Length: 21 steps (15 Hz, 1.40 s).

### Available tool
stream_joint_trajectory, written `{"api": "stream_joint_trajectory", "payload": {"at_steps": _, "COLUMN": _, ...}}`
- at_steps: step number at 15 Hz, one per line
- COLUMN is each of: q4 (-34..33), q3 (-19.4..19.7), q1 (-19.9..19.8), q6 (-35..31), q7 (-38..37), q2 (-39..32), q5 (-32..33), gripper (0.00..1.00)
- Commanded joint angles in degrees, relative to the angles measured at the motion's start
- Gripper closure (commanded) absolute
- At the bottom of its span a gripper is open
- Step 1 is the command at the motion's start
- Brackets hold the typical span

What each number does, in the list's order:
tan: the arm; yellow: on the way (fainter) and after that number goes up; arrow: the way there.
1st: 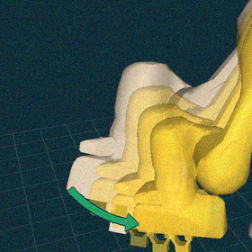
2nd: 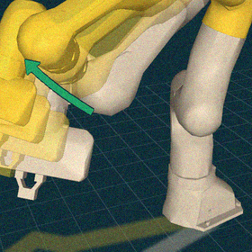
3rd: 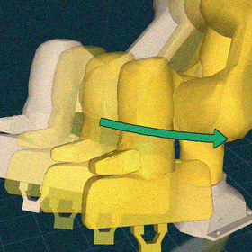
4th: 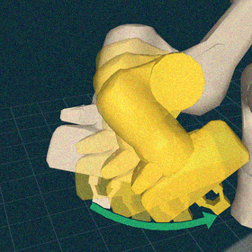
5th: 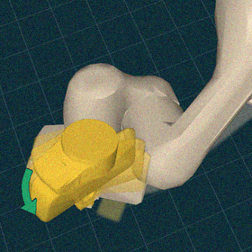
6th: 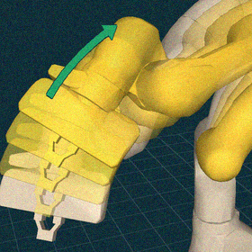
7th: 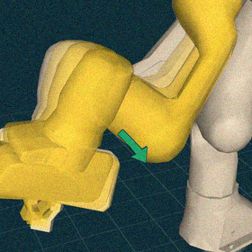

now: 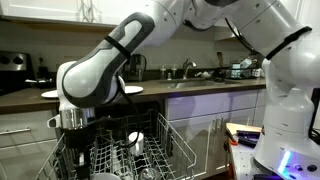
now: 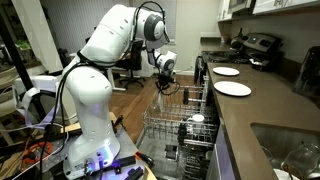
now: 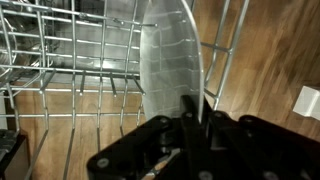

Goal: Remove the plate from the plate dryer and put it on top of the plate on right of the counter

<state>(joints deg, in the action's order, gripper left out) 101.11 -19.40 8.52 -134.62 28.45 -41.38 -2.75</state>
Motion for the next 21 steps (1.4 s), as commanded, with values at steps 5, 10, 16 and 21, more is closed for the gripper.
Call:
{"api": "stream_joint_trajectory", "payload": {"at_steps": 5, "q4": 3.32, "q3": -0.77, "q1": -0.39, "q6": 0.71, "q7": -0.49, "q2": 4.38, "q5": -0.43, "gripper": 0.95}}
{"api": "stream_joint_trajectory", "payload": {"at_steps": 10, "q4": 4.16, "q3": -0.72, "q1": -0.3, "q6": 0.81, "q7": -0.69, "q2": 5.54, "q5": -0.45, "gripper": 0.95}}
{"api": "stream_joint_trajectory", "payload": {"at_steps": 16, "q4": 5.39, "q3": -0.61, "q1": -0.19, "q6": 1.02, "q7": -1.13, "q2": 7.15, "q5": -0.47, "gripper": 0.96}}
{"api": "stream_joint_trajectory", "payload": {"at_steps": 21, "q4": 6.71, "q3": -0.6, "q1": -0.16, "q6": 1.13, "q7": -1.46, "q2": 8.79, "q5": -0.6, "gripper": 0.95}}
